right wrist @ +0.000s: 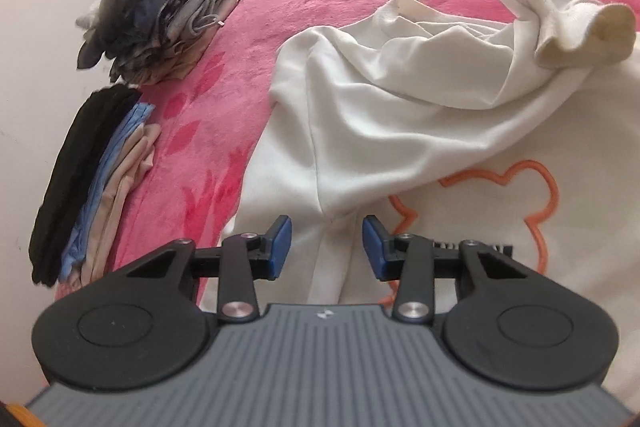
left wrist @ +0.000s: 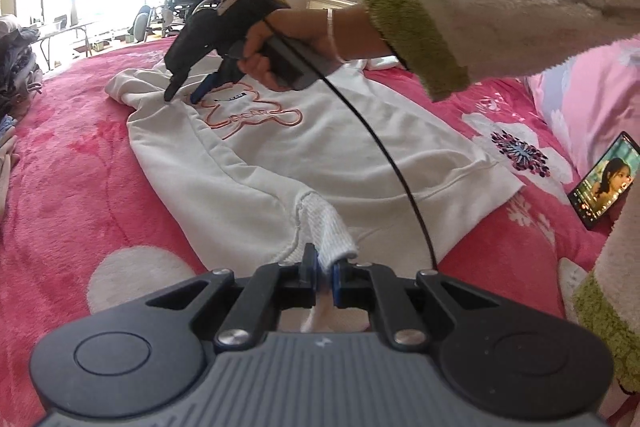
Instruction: Fold clothes
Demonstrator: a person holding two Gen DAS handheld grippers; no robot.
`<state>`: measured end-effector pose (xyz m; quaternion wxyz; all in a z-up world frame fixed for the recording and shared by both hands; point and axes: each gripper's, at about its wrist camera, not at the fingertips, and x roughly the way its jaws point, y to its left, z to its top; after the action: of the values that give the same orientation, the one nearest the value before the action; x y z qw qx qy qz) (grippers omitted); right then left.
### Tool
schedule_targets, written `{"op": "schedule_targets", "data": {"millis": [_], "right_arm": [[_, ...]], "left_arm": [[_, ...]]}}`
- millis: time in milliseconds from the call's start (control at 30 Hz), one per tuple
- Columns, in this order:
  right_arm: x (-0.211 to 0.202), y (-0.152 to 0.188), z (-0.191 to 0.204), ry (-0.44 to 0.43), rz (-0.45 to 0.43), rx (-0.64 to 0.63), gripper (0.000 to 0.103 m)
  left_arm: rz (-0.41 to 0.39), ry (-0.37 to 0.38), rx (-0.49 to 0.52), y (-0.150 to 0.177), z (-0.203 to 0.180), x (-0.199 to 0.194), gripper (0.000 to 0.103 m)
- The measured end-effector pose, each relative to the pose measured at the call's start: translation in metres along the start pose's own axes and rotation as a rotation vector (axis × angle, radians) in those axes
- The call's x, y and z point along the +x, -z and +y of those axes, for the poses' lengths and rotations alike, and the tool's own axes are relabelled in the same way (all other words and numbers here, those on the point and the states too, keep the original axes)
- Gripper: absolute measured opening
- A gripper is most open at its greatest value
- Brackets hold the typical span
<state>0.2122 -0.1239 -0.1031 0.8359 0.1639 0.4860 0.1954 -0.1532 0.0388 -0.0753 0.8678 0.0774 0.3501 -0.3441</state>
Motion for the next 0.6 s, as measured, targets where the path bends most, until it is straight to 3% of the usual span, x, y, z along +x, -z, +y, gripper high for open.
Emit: {"op": "schedule_targets", "data": {"millis": [100,367,600], "right_arm": [[0.006,-0.007,-0.008,-0.005,-0.008,0.082,0.036],[0.015,-0.019,-0.017,-0.037,-0.031,0.153,0.006],[-0.024,-0.046,0.001,-0.226,-0.163,0.128,0.005]], "left_arm": [[0.003,0.010,-0.005,0.000,0.001,0.003,0.008],[0.003,0.021,-0.014,0.000,0.000,0.006,0.007],[-0.003,-0.025,0.000,0.002,0.000,-0.008,0.007]]}}
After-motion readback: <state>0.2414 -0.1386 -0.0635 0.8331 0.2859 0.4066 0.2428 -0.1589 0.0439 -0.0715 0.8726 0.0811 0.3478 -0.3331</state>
